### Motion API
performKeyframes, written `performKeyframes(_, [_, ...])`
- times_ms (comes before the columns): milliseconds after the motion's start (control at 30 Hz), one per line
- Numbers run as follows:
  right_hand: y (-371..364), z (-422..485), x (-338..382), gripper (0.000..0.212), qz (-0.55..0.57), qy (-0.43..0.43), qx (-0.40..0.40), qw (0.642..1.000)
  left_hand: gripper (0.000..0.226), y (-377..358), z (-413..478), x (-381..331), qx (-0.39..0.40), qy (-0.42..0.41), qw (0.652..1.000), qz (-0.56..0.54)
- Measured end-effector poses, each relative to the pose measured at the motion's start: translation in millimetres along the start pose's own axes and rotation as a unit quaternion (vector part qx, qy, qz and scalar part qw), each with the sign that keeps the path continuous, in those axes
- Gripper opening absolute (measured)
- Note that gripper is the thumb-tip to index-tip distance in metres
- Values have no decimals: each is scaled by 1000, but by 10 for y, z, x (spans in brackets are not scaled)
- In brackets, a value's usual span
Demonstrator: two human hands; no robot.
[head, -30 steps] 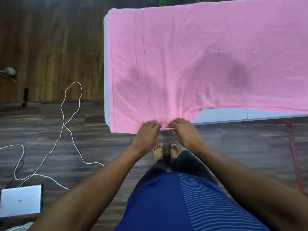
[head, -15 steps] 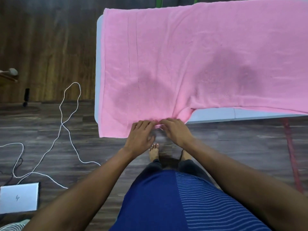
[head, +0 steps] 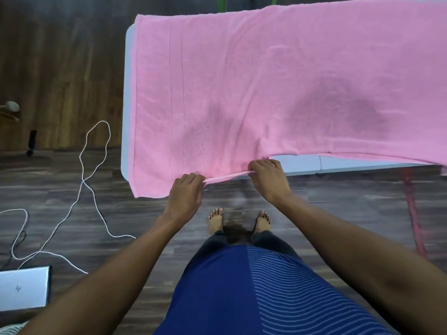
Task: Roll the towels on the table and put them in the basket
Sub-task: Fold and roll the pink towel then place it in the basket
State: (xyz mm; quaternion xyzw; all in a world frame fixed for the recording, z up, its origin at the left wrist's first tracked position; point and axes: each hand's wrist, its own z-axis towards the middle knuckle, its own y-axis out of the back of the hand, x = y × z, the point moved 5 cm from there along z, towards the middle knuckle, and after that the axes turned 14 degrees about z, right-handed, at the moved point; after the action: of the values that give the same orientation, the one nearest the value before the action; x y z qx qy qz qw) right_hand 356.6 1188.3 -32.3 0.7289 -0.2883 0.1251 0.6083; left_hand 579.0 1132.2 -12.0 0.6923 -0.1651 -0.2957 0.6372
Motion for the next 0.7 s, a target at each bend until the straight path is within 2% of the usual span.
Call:
performKeyframes(100, [17,-53,19,17,30,7,29,999,28,-36,12,-83,17,21,998,54])
performKeyframes(200, [31,-140,101,25,56,21,35,998,51,-155,125,-488,66,-41,996,32])
performKeyframes(367, [148,-218,-40,24,42,12,23,999,22,-225,310,-864,46,-37,998,-25])
performKeyframes(533, [366,-335,-608,25,-18,-25,38,999,14,-210,260,-836,38,-57,998,-13])
performKeyframes(700, [545,-529,-815,15,-27,-22,41,999,18,-269,176,-899,34,-7,998,54])
